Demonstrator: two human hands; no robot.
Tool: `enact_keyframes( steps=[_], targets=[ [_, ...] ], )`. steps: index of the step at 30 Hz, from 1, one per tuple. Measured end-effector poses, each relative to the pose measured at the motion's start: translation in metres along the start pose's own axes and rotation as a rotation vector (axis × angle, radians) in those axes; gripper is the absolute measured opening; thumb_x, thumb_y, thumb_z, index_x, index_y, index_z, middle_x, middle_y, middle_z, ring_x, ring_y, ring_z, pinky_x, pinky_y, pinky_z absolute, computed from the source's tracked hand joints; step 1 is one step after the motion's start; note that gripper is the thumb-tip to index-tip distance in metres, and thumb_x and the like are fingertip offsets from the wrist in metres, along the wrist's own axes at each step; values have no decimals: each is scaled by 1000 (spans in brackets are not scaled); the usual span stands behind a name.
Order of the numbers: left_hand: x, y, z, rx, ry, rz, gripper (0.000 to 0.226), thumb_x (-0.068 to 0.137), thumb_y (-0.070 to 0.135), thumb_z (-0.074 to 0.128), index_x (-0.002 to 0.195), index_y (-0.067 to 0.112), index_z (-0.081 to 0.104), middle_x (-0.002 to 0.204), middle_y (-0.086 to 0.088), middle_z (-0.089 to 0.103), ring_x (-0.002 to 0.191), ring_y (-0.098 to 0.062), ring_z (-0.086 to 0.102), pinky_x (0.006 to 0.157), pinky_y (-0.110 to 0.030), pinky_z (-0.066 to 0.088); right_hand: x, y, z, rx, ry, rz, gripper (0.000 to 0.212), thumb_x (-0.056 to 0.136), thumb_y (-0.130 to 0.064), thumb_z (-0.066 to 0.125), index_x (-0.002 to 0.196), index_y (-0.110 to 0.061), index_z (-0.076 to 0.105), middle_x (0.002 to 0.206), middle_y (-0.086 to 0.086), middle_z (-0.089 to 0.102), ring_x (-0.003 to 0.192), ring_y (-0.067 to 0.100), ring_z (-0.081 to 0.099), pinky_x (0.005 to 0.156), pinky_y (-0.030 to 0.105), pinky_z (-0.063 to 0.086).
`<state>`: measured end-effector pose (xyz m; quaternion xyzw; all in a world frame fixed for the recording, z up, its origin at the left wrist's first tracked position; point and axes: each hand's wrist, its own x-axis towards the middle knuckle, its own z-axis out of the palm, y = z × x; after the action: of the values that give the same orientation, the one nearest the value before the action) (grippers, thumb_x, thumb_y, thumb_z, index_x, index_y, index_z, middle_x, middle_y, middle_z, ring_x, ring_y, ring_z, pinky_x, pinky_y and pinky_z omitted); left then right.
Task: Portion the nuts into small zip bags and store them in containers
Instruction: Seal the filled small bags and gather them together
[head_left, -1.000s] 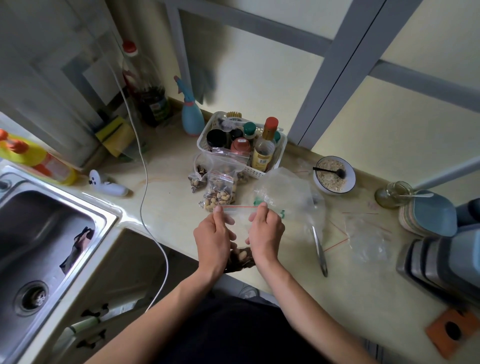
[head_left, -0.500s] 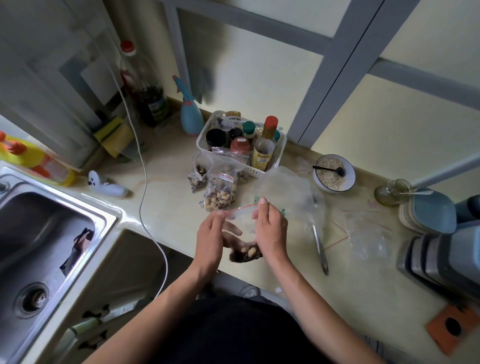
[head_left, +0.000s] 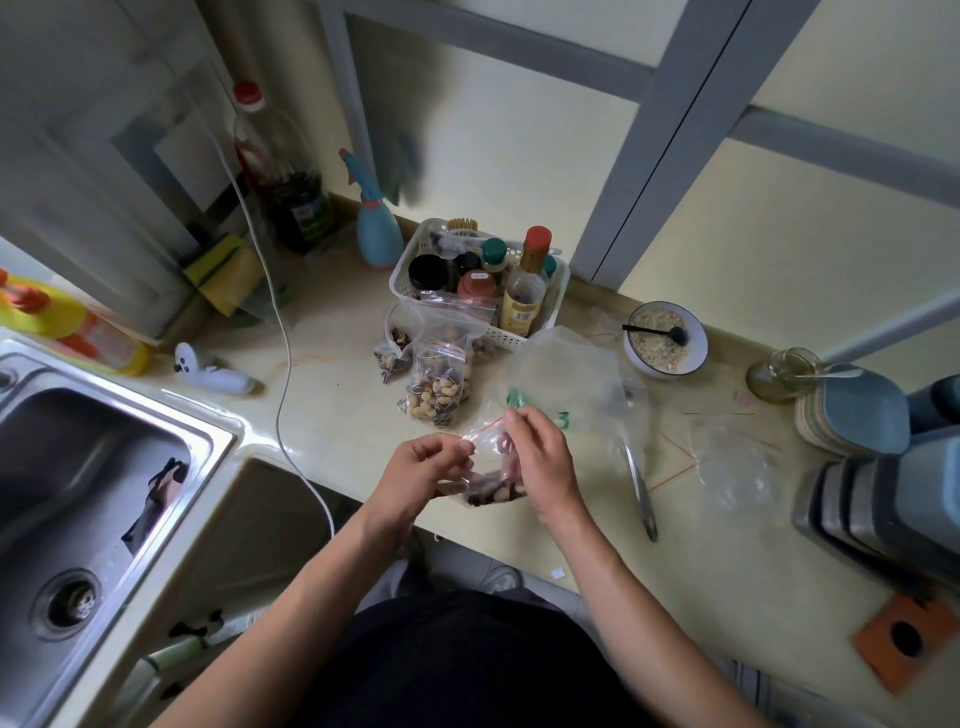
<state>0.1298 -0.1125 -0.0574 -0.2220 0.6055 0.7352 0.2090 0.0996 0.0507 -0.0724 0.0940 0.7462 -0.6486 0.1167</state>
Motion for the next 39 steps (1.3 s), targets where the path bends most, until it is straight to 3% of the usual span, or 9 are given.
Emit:
enact_keyframes(
  steps=[5,10,17,23,27,33,36,39],
  targets=[
    [4,-3,-4,111,80,35,15,96,15,61,81,11,64,75,-7,66,82,-27,73,74,-31,50,-2,1,1,1,-46,-5,18,98,-14,59,83,-4,57,71,6,62,51,22,51,50,27,41],
    [5,-3,-3,364,80,226,18,92,33,68,83,18,72,75,-4,71,68,-10,62,65,-24,46,-3,-3,6,-118,-84,-63,14,88,-23,59,78,-13,59,70,7,65,47,21,52,49,29,43],
    [5,-1,-2,273,36,217,17,94,17,69,81,6,69,71,3,69,64,-8,60,60,-16,45,-6,-3,9,-200,-113,-115,14,87,-39,61,79,-26,62,71,1,66,56,13,58,60,31,48],
    [2,-4,3,201,43,138,16,93,10,68,77,11,67,67,1,61,60,-6,57,56,-13,43,-10,-3,8,-293,-126,-149,21,95,-17,62,75,-24,59,54,-11,58,50,10,54,56,27,45],
    [2,-4,3,210,42,129,21,93,4,65,73,9,64,65,-2,55,61,-9,53,55,-12,42,-12,0,11,-363,-105,-205,17,95,-17,62,78,-18,58,57,-15,57,52,10,53,56,26,43],
    [6,-10,1,363,88,159,18,92,19,67,77,10,66,64,4,60,61,-10,59,61,-21,46,-14,0,13,-396,-3,-219,18,92,-12,62,76,-20,57,65,-12,56,61,9,52,58,18,38],
    [6,-9,2,417,71,162,19,92,21,68,75,14,66,64,6,61,61,-8,59,62,-18,47,-13,2,9,-366,80,-140,15,91,-11,59,77,-18,57,69,-4,59,65,12,52,61,22,40],
    [6,-13,2,431,41,135,19,92,23,69,76,13,67,67,4,64,63,-9,61,68,-25,53,-7,7,4,-367,165,-87,14,91,-11,57,78,-17,57,71,-2,60,68,16,54,64,28,42]
  ],
)
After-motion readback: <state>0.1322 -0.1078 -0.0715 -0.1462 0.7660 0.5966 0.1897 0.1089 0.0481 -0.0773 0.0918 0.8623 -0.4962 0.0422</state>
